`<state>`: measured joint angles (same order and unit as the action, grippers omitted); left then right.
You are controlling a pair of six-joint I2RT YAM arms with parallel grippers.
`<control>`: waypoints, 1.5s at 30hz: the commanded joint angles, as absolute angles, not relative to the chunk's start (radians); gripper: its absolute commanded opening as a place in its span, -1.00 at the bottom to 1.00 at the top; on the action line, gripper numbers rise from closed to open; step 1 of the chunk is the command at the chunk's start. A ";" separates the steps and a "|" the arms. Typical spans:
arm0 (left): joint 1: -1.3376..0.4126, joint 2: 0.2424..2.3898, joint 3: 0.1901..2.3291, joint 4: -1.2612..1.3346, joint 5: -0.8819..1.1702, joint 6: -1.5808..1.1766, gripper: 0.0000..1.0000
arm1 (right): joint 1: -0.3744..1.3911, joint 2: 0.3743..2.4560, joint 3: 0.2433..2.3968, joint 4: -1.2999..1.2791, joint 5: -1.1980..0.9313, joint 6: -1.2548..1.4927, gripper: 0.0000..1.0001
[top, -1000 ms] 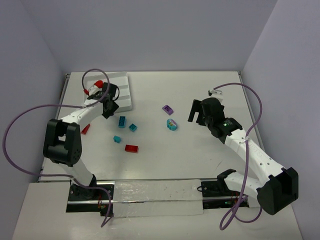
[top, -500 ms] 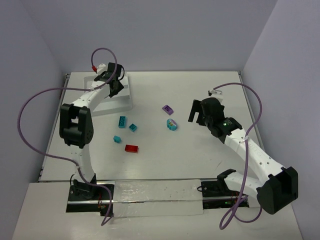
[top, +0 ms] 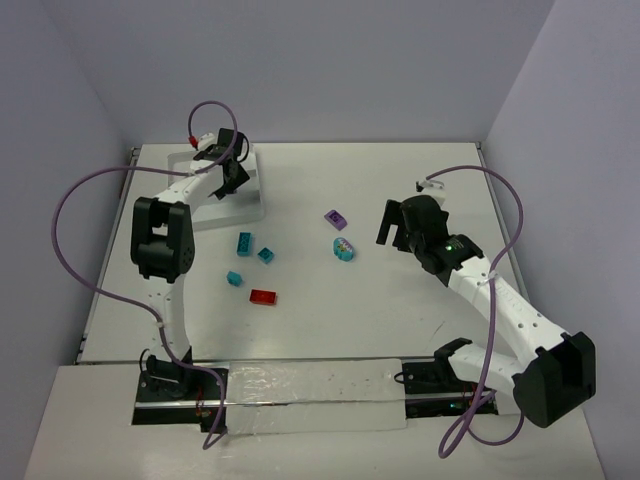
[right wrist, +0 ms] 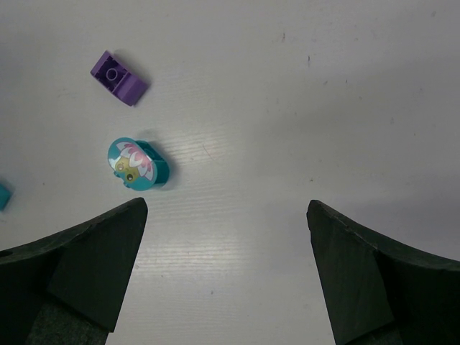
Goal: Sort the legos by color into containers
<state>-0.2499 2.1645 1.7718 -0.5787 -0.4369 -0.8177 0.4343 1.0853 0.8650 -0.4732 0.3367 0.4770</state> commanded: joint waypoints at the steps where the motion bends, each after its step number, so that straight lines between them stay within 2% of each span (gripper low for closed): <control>1: -0.241 2.182 1.826 -0.540 -0.418 -0.793 0.42 | 0.442 1.087 0.906 -0.474 0.357 0.468 1.00; 3: -0.241 2.186 1.833 -0.544 -0.420 -0.790 0.65 | 0.443 1.084 0.903 -0.474 0.359 0.469 1.00; 7: -0.241 2.171 1.832 -0.535 -0.413 -0.777 0.74 | 0.442 1.086 0.898 -0.474 0.359 0.475 1.00; 15: -0.328 2.009 1.751 -0.497 -0.406 -0.698 0.72 | 0.443 1.085 0.893 -0.469 0.356 0.483 0.99; 19: -0.400 1.962 1.731 -0.482 -0.327 -0.636 0.70 | 0.442 1.064 0.884 -0.470 0.402 0.494 1.00; 29: -0.617 2.120 1.888 -0.538 -0.158 -0.444 0.76 | 0.442 0.973 0.846 -0.476 0.420 0.515 1.00; 33: -0.646 2.178 1.956 -0.593 -0.152 -0.509 0.78 | 0.442 0.962 0.838 -0.477 0.428 0.514 1.00; 37: -0.685 2.218 2.011 -0.630 -0.199 -0.694 0.83 | 0.442 0.975 0.842 -0.477 0.420 0.518 1.00; 45: -0.715 2.314 2.082 -0.701 -0.276 -0.967 0.77 | 0.442 0.973 0.846 -0.478 0.412 0.507 1.00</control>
<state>-0.6996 2.2617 2.0024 -0.6534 -0.2281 -0.7888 0.4343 0.9787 0.8448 -0.4820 0.3962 0.5049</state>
